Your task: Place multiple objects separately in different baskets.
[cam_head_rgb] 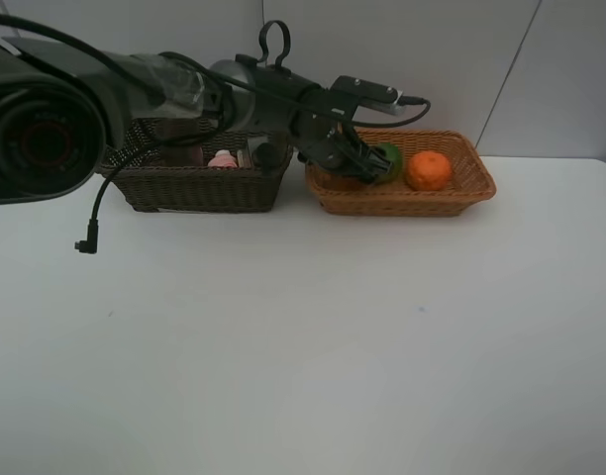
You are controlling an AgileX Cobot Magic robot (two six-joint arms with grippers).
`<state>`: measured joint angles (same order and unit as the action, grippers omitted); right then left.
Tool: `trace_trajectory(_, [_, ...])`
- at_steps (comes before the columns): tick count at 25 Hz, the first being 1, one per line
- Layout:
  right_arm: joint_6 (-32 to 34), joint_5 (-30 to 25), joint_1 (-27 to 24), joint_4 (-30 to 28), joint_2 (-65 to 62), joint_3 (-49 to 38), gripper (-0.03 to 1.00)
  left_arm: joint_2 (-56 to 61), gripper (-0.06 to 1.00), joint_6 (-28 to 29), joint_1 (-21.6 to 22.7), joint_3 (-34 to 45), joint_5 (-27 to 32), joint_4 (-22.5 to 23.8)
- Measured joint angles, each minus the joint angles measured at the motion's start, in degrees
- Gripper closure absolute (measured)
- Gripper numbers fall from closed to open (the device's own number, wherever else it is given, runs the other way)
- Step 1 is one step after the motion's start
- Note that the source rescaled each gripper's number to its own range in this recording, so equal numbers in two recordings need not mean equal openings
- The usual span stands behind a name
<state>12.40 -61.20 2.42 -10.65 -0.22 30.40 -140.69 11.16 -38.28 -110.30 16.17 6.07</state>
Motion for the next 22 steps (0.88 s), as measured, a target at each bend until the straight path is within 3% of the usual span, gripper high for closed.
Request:
trace_trajectory(5, [0.0, 0.0, 0.0, 0.0, 0.0, 0.0, 0.15, 0.1, -0.06, 0.0, 0.0, 0.0, 0.6, -0.1])
trace_trajectory(8, [0.0, 0.0, 0.0, 0.0, 0.0, 0.0, 0.15, 1.5, -0.06, -0.5, 0.0, 0.0, 4.4, -0.8])
trace_trajectory(16, [0.0, 0.0, 0.0, 0.0, 0.0, 0.0, 0.15, 14.1, -0.06, -3.0, 1.1, 0.0, 24.8, -4.3])
trace_trajectory(22, [0.0, 0.0, 0.0, 0.0, 0.0, 0.0, 0.15, 20.8, -0.06, -2.5, 8.6, -0.1, 39.9, -5.1])
